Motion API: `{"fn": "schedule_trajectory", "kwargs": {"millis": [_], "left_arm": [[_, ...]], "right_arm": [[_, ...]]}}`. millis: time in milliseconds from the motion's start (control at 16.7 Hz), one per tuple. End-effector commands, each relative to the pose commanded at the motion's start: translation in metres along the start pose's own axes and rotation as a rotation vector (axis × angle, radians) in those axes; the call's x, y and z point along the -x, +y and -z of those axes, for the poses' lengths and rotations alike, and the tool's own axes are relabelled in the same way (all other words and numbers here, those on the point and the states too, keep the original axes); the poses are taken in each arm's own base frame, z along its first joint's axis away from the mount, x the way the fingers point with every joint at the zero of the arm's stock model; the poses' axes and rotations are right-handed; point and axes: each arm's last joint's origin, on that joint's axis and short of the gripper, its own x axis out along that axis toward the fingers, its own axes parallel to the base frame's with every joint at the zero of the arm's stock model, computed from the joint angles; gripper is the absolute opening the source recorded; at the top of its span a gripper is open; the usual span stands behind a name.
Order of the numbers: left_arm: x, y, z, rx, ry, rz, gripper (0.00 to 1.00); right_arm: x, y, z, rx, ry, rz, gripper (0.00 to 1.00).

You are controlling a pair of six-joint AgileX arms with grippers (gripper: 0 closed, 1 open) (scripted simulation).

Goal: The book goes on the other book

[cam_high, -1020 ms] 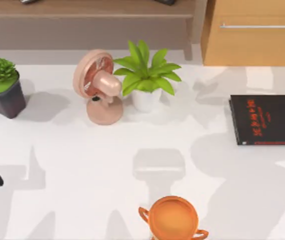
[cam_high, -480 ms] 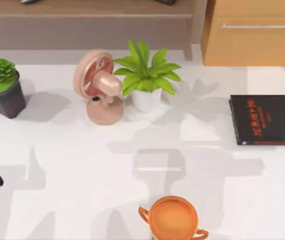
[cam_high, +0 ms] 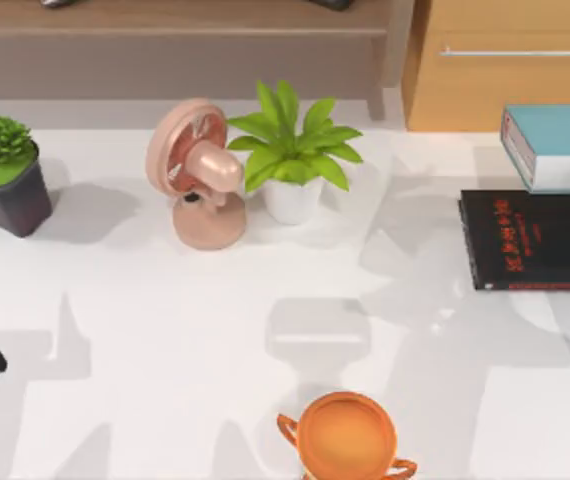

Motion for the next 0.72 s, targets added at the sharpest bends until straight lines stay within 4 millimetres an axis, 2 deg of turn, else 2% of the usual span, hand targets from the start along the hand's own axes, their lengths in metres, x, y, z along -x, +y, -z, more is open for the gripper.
{"fn": "schedule_trajectory", "kwargs": {"millis": [120,180,720], "left_arm": [[0.0,0.0,0.0,0.0,0.0,0.0,1.0],[0.0,0.0,0.0,0.0,0.0,0.0,1.0],[0.0,0.0,0.0,0.0,0.0,0.0,1.0]], "right_arm": [[0.002,-0.026,0.011,-0.011,0.034,0.101,0.0],[0.003,-0.033,0.014,-0.011,0.042,0.128,0.0],[-0.001,-0.035,0.015,-0.012,0.043,0.134,0.0]]}}
